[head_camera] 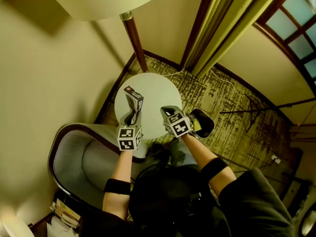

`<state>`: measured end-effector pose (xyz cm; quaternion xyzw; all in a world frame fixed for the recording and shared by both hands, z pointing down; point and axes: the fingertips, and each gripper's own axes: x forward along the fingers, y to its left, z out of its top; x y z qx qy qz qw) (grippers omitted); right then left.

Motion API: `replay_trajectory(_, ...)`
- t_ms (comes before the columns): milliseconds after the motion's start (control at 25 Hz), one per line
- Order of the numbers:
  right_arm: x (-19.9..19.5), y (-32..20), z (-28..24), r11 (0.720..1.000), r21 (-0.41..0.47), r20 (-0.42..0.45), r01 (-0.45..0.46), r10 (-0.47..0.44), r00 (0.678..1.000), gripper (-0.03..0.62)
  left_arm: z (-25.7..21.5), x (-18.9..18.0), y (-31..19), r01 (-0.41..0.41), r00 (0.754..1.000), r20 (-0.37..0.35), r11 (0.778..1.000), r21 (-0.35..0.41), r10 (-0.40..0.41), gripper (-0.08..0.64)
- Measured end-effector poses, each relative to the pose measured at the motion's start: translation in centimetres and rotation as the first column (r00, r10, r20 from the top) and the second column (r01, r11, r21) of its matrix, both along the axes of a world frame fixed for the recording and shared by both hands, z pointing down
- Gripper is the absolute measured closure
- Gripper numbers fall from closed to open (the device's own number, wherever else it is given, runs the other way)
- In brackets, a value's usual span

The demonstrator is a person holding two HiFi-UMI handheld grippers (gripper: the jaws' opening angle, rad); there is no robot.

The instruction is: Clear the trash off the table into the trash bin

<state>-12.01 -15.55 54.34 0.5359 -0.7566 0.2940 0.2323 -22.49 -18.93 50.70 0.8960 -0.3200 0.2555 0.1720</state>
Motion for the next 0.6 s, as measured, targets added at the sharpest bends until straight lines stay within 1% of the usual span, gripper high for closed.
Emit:
replay_trajectory(80,0.9,1.0,1.0,1.000,-0.003,-0.021,-0.023,0.023,1.000,0.591,0.1,0.5,0.9,-0.035,0.999,0.000,0.999,-0.004,0.035,0.459)
replay_trajectory(160,2.2,2.2,1.5,0.998,-0.006,-0.033,-0.063,0.063,0.997,0.591,0.2,1.8,2.1,-0.083,0.997,0.000,0.996,-0.017,0.083,0.459)
replay_trajectory(320,5.4,4.8,0.6,0.985,-0.030,-0.006,-0.167,0.167,0.986,0.591,1.2,5.4,4.4,-0.170,0.985,0.001,0.985,-0.028,0.170,0.459)
replay_trajectory(440,9.1,7.4,0.9,0.968,-0.040,-0.008,-0.248,0.248,0.969,0.591,1.3,9.2,6.8,-0.244,0.970,-0.007,0.969,-0.045,0.244,0.459)
replay_trajectory(600,15.3,11.9,2.2,0.936,-0.054,-0.031,-0.349,0.347,0.937,0.591,2.0,15.1,10.3,-0.350,0.937,-0.002,0.936,-0.046,0.350,0.459)
